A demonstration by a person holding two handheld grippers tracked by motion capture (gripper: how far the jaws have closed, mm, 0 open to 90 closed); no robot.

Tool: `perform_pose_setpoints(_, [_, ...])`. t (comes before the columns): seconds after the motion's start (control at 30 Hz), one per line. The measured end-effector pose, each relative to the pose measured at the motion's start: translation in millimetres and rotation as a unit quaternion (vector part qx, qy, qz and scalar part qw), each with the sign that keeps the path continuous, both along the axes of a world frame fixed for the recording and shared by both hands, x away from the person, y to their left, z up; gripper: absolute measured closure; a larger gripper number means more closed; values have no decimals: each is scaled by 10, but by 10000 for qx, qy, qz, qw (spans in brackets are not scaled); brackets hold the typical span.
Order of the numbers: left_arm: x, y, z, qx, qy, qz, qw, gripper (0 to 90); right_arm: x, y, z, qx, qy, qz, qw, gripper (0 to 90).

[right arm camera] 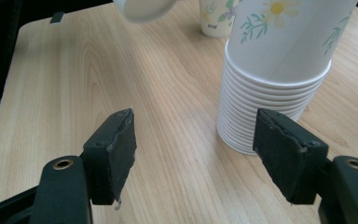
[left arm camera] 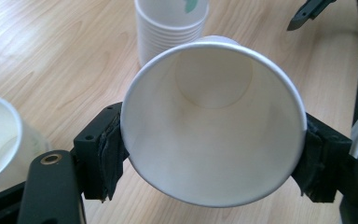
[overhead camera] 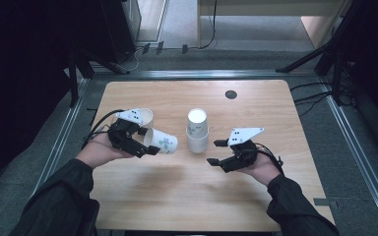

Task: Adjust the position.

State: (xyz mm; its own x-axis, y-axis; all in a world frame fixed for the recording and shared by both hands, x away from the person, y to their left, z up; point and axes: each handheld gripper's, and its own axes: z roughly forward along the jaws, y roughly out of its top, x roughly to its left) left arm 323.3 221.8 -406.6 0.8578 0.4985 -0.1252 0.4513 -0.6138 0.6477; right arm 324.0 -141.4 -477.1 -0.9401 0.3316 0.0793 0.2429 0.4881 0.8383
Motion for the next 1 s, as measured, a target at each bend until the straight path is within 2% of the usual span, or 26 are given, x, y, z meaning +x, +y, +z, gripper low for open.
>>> perform_pose_setpoints(0.27, [31,129,0,89,63,218,9997,229,54,-25,-58,-17,-46,-77,10000,300])
perform_pose_setpoints(0.53, [68,206,-44,445,209,308,9983,229,73,-63,-93,-59,21,-166,9998,299])
perform_pose_setpoints(0.7, [107,263,-68,643,266,433,9966,229,89,-46,-115,-69,47,-168,9998,300])
perform_pose_setpoints(0.87, [134,327,-89,799,423,431,9950,229,94,-39,-143,-94,121,-151,9998,300])
perform_pose_setpoints(1.0, [153,363,-107,1030,480,477,9924,229,88,-27,-159,-128,174,-153,9997,299])
